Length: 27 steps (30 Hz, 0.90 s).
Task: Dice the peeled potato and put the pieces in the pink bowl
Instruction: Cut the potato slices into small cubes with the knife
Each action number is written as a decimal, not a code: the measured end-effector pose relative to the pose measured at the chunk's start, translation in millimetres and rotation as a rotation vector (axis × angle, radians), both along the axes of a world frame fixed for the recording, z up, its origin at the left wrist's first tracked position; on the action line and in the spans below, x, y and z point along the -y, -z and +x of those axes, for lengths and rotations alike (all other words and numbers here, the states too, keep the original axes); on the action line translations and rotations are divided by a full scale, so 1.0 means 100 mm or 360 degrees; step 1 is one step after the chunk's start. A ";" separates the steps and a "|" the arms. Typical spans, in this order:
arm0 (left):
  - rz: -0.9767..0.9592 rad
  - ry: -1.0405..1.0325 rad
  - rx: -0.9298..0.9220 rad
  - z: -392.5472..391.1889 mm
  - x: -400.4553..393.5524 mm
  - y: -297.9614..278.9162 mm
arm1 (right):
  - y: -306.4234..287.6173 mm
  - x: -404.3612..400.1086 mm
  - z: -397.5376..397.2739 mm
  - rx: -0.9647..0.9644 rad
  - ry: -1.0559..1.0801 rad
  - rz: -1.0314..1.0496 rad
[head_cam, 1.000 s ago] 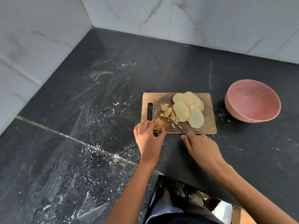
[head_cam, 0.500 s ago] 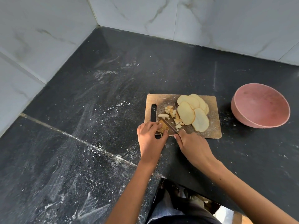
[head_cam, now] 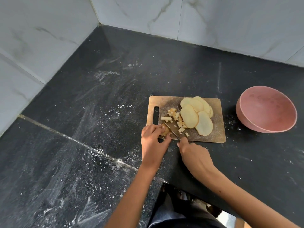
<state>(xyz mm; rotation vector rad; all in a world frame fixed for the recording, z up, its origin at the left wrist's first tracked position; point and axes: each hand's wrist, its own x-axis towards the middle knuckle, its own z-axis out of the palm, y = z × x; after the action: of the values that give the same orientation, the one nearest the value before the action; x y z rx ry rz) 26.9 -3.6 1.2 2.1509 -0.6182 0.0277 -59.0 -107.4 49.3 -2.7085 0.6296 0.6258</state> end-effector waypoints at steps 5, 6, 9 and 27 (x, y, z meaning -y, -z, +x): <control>-0.0008 0.0029 0.0036 0.04 -0.03 0.01 | 0.03 0.00 0.22 -0.0059 0.0006 0.0069; -0.0004 0.0033 0.0036 0.05 -0.04 0.01 | 0.03 0.00 0.20 -0.0051 0.0000 0.0066; -0.0009 0.0068 0.0035 0.06 -0.04 0.01 | 0.04 -0.01 0.02 -0.0034 -0.0050 -0.0038; 0.0041 0.0076 0.0030 0.06 -0.05 0.02 | 0.08 -0.02 -0.06 0.0057 0.0071 0.0004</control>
<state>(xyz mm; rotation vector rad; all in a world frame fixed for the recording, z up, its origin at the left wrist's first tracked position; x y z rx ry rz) 32.5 1.6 -1.1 2.1620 -0.6842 0.0139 -65.2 -105.2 40.8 -2.6889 0.6777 0.5654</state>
